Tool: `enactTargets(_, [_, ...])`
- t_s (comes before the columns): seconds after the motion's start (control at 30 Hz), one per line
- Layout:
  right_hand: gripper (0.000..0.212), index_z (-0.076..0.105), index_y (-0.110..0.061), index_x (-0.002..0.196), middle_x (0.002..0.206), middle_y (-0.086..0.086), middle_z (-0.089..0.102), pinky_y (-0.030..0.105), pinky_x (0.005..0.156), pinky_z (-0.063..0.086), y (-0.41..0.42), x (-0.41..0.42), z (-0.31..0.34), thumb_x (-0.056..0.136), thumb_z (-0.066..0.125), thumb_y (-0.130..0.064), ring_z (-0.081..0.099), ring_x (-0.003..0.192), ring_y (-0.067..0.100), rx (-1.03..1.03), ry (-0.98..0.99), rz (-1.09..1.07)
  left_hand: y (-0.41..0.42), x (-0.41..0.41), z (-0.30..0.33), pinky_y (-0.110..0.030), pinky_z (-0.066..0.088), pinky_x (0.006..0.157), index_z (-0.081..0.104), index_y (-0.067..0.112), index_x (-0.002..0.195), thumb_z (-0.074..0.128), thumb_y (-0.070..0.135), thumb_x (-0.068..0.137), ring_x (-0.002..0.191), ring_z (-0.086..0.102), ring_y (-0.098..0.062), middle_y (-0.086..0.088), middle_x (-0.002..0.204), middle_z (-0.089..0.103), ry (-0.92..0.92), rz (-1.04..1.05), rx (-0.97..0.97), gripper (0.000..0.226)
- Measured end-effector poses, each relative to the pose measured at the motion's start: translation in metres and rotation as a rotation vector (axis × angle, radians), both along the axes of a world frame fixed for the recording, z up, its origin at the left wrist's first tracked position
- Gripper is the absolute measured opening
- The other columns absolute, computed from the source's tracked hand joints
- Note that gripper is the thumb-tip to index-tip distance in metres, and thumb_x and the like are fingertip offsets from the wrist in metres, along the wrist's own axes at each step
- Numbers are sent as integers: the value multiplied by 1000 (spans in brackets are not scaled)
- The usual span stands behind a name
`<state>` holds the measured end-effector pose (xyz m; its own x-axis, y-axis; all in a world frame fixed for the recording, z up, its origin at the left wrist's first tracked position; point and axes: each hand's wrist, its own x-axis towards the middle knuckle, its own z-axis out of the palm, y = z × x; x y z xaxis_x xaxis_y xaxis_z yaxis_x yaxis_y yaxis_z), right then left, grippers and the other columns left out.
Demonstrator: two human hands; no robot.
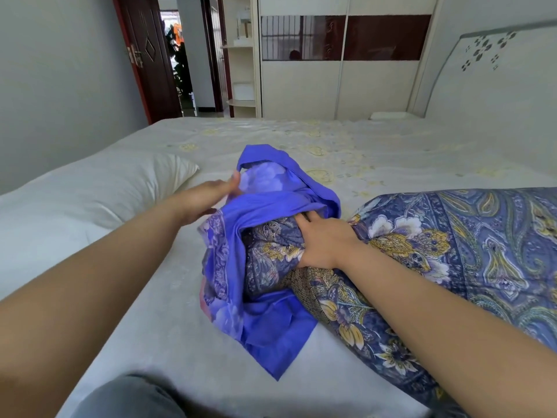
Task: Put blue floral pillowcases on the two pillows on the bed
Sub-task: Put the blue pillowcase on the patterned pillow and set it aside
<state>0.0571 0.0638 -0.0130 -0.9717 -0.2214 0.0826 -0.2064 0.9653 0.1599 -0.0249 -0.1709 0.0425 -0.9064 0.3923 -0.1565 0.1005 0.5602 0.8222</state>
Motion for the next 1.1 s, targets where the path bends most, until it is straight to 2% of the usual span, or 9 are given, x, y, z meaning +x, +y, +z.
enactTargets(0.1, [78, 34, -19, 135, 126, 7, 50, 32, 63, 44, -2, 4, 4, 72, 61, -57, 58, 94, 32, 6, -1, 12, 20, -10, -9, -13, 43, 60, 48, 18, 117, 58, 57, 84, 76, 58, -16, -9, 107, 62, 245, 156, 134, 52])
enactTargets(0.2, [40, 45, -22, 66, 66, -5, 44, 31, 62, 41, -1, 7, 4, 76, 58, -59, 49, 72, 26, -23, -1, -23, 39, -18, -21, -30, 40, 68, 52, 12, 114, 52, 32, 95, 91, 60, -35, -19, 101, 64, 648, 184, -259, 28])
enactTargets(0.3, [42, 46, -23, 62, 66, -5, 47, 29, 62, 38, 6, 3, 0, 76, 56, -61, 52, 74, 25, -64, 6, -52, 40, -19, -31, -37, 40, 70, 49, 12, 115, 41, 32, 99, 95, 58, -40, -24, 106, 62, 758, 135, -528, 28])
enactTargets(0.53, [58, 59, -28, 114, 114, 1, 62, 34, 82, 45, 6, -6, -2, 70, 60, -66, 58, 104, 30, -114, 76, -86, -51, -3, -72, -32, 46, 83, 55, 18, 110, 42, 26, 96, 106, 59, -29, -13, 118, 61, 442, 61, -972, 21])
enactTargets(0.67, [51, 61, -23, 108, 108, 5, 64, 33, 80, 48, 3, -5, -1, 72, 60, -59, 60, 100, 31, -119, 49, -98, -84, 35, -87, -18, 44, 48, 56, 8, 118, 35, 6, 91, 64, 56, -16, -7, 89, 63, -17, -154, -1193, 34])
enactTargets(0.73, [50, 60, -24, 109, 107, 5, 63, 33, 79, 47, -1, -3, -2, 73, 58, -58, 60, 98, 31, -101, 50, -84, -82, 37, -86, -19, 50, 58, 56, 9, 118, 39, 12, 93, 70, 60, -16, -9, 101, 66, 28, -133, -1266, 31])
enactTargets(0.87, [46, 60, -25, 108, 104, 2, 63, 33, 77, 48, -2, -1, -4, 76, 54, -58, 60, 94, 30, -58, 82, -81, -43, 24, -57, -34, 44, 91, 51, 18, 129, 51, 44, 93, 109, 57, -26, -5, 123, 58, 656, 231, -550, 44])
enactTargets(0.93, [45, 60, -26, 107, 103, 1, 63, 33, 75, 48, -2, -1, -5, 76, 54, -57, 60, 93, 30, -55, 87, -79, -7, 27, -43, -29, 41, 95, 49, 17, 131, 61, 44, 87, 106, 54, -17, 0, 117, 55, 590, 68, -197, 53])
enactTargets(1.1, [46, 59, -25, 107, 103, 2, 63, 32, 73, 45, 4, -3, -4, 75, 57, -58, 60, 94, 30, -84, 48, -99, 25, 31, -77, -34, 41, 76, 58, 8, 98, 50, 31, 96, 100, 57, -32, -12, 104, 63, 703, -85, -505, 24])
